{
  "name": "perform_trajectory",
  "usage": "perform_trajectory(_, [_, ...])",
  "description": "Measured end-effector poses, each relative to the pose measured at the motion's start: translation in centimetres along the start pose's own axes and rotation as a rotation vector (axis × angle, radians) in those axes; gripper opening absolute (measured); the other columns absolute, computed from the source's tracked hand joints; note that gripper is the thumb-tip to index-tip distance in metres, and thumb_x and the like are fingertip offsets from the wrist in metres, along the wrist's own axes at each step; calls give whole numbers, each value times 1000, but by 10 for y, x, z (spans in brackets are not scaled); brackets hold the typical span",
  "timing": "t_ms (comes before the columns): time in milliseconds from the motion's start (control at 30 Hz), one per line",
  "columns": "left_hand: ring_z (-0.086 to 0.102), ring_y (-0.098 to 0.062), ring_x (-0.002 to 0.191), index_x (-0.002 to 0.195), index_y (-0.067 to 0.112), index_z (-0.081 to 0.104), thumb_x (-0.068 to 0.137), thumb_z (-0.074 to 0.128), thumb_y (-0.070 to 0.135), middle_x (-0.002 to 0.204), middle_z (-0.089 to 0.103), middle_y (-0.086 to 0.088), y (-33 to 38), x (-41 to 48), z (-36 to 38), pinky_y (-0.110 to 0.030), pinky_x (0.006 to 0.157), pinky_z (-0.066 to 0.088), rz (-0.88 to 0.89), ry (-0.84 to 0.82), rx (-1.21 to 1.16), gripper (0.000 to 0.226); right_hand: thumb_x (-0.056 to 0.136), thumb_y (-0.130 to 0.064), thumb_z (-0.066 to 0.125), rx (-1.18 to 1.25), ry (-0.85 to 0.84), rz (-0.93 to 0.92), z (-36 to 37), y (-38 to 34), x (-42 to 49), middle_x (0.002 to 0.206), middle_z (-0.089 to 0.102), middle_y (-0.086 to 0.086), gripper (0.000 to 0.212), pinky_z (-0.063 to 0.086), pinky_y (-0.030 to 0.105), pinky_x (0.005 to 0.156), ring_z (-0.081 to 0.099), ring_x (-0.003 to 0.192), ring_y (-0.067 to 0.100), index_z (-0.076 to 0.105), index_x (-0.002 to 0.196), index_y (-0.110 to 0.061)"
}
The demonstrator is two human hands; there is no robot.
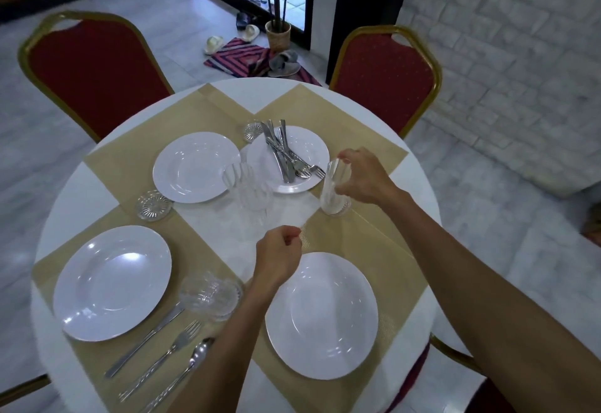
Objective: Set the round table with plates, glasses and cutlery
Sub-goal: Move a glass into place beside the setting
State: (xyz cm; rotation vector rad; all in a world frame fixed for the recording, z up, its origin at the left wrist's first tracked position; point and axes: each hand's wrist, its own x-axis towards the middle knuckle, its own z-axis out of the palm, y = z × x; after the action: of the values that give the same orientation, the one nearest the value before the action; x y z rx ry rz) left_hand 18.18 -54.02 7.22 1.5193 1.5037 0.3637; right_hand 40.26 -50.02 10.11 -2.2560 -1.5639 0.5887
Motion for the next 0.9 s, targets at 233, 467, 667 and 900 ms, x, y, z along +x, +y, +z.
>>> perform_trajectory(233, [61,-10,98,117,15,70,92,54,14,113,70,1,6,10,4,-18,87,43,-25,2,-28,30,72,-15,74,2,-40,26,4,9,8,131,49,11,71,42,37,102,41,129,29,50,139,-14])
perform_trajectory(467, [61,-10,100,118,14,70,92,53,13,114,71,1,11,15,5,-18,88,44,-29,3,-32,31,70,-27,83,-101,-145,33,-4,8,12,139,42,12,83,41,42,104,37,132,31,43,142,-16])
perform_trajectory(667, [62,-12,109,120,16,70,93,52,13,118,70,2,11,21,1,-18,92,42,-47,34,-31,32,80,-51,74,-160,-94,-70,-16,-22,32,145,42,11,76,35,46,105,36,134,30,44,142,-19])
perform_trajectory(900, [59,-4,95,118,16,70,93,54,14,114,71,3,1,19,-4,-14,86,40,-56,88,-27,31,92,-33,63,-323,-294,-150,0,-59,109,119,67,6,34,51,40,95,60,112,30,69,116,-10])
